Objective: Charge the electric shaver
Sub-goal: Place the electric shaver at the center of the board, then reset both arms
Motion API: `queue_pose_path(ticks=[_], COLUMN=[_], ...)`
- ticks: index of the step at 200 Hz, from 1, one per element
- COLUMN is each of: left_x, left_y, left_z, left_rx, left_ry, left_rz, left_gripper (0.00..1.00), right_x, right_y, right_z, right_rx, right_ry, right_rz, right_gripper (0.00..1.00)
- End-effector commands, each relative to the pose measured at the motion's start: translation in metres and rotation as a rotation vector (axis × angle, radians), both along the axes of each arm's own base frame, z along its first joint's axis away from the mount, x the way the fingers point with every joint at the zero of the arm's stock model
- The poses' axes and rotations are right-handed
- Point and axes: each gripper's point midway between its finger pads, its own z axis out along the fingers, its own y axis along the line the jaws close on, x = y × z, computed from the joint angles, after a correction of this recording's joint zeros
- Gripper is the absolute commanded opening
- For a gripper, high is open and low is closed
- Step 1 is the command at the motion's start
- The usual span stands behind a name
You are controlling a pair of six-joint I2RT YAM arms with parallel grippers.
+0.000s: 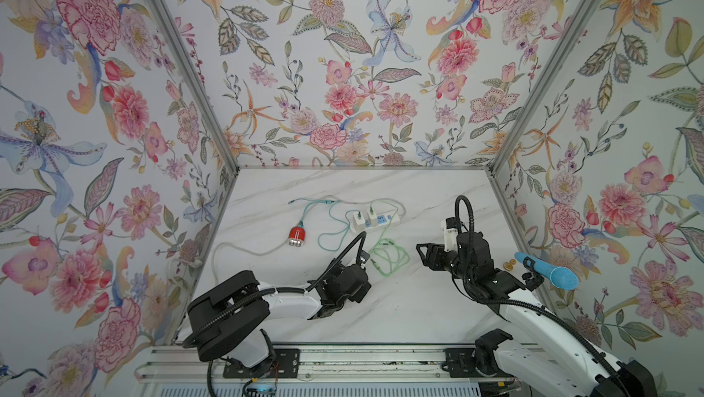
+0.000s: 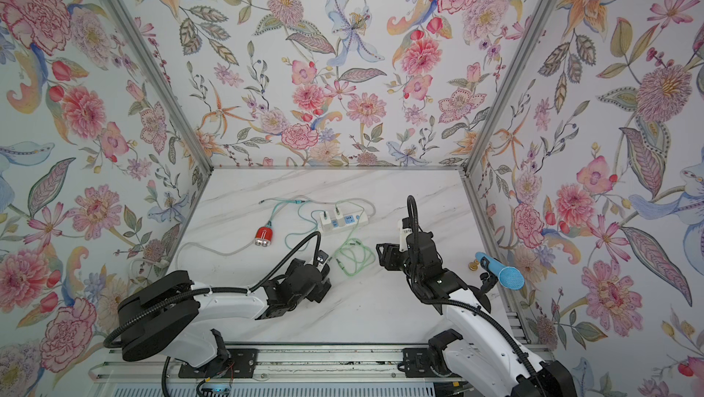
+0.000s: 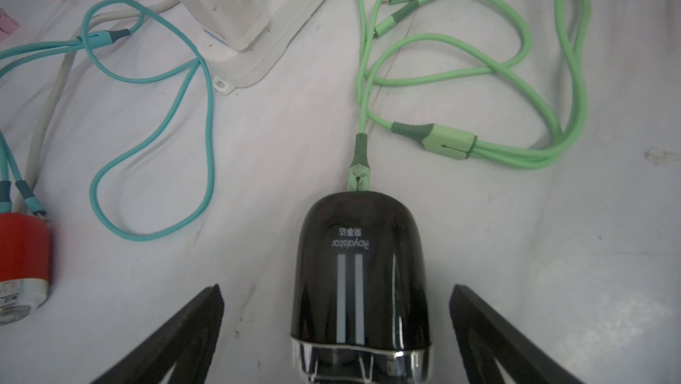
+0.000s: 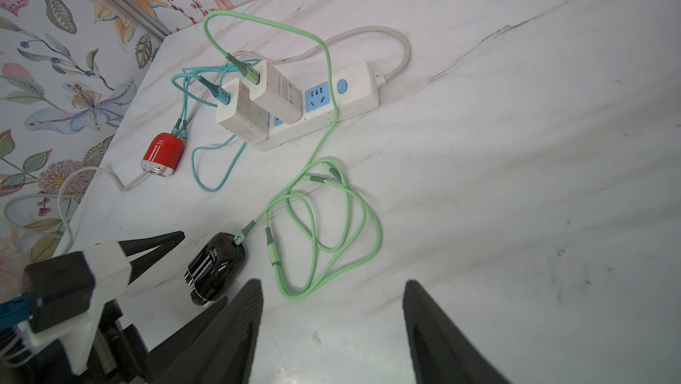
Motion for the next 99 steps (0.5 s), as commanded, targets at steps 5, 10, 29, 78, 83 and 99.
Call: queue_pose_path(ticks=[5, 10, 29, 78, 83, 99], left_x=[0.017, 0.020, 0.029, 0.063, 0.064, 0.069], left_y=[0.020, 0.028, 0.068, 0.196, 0.208, 0.241], left_z=[0.065, 0.080, 0.132, 0.180, 0.180, 0.170], left_rx=[-0.057, -0.069, -0.122, -0.122, -0.110, -0.080], left_ry=[-0.208, -0.257, -0.449, -0.746, -0.762, -0.778], left_rz=[0.091, 0.132, 0.277, 0.664, 0.703, 0.785], left_gripper=[0.99, 0.99, 0.99, 0.99, 0.99, 0.99], right_x=[0.017, 0.021, 0.035, 0.054, 0.056, 0.062], right_y=[-0.034, -0.043, -0.085, -0.152, -0.156, -0.168], right_z=[0.008, 0.009, 0.015, 0.011, 0.008, 0.000], right_rx=[-0.142, -0.175, -0.327, -0.470, -0.473, -0.490], right_ry=[-0.045, -0.055, -0.126, -0.264, -0.274, -0.316], right_rz=[-0.120, -0.154, -0.336, -0.551, -0.553, -0.566], right_gripper=[0.80, 0.82, 0.88, 0.88, 0.88, 0.89])
